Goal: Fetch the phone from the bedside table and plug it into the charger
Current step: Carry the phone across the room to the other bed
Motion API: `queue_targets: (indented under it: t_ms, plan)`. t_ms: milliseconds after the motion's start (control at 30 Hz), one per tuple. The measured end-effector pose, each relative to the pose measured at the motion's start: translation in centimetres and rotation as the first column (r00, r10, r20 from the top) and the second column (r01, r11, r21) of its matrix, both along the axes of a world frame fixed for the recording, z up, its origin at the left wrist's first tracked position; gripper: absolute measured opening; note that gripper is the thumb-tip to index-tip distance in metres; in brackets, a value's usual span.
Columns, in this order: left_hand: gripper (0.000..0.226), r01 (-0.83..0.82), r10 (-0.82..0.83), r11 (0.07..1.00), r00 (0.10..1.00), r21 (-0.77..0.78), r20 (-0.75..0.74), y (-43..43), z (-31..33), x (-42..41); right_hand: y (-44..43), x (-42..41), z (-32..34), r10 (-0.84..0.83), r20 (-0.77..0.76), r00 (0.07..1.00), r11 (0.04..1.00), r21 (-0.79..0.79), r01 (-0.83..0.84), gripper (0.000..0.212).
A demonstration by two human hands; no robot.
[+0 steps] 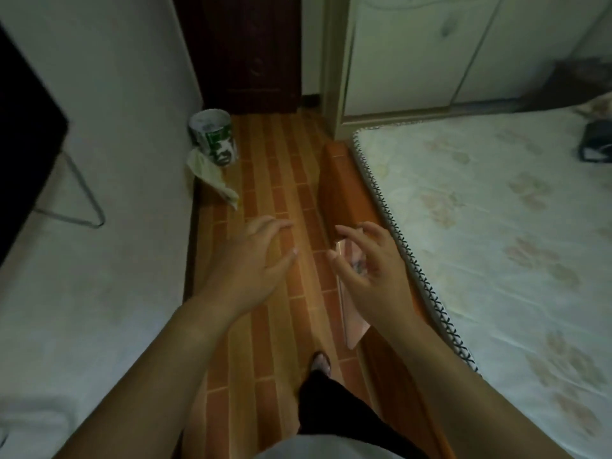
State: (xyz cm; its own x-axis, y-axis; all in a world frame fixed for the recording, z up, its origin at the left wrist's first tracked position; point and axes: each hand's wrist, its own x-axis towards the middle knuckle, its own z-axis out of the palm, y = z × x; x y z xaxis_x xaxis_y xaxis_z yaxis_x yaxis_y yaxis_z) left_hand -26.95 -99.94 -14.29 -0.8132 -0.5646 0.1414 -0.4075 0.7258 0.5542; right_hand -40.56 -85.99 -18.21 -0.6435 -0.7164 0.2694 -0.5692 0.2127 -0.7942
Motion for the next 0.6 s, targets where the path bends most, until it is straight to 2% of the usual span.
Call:
queue_targets:
  t_ms: [133,333,467,600]
  plan:
    - [0.044,0.079,-0.079,0.997,0.997,-0.006,0.016,-8.2,-1.2,-8.4,-7.2,-7.6,-1.2,-0.068,0.003,0.998,0.998,-0.013,0.068,0.033]
    - [0.045,0.058,-0.058,0.998,0.998,-0.018,0.003,-20.6,-0.4,-19.4,-20.0,-19.4,-0.5,-0.037,-0.014,0.999,0.999,-0.021,0.037,0.038]
    - [0.05,0.015,-0.015,1.0,1.0,-0.007,0.003,-28.2,-0.2,-24.3,-28.2,-25.4,0.0,0.01,0.0,1.0,0.999,-0.031,-0.01,0.033]
    - [0.054,-0.028,0.028,1.0,0.999,0.012,0.024,-36.9,-1.1,-28.8,-37.2,-30.4,-0.1,0.046,0.01,0.999,0.998,-0.049,-0.046,0.039]
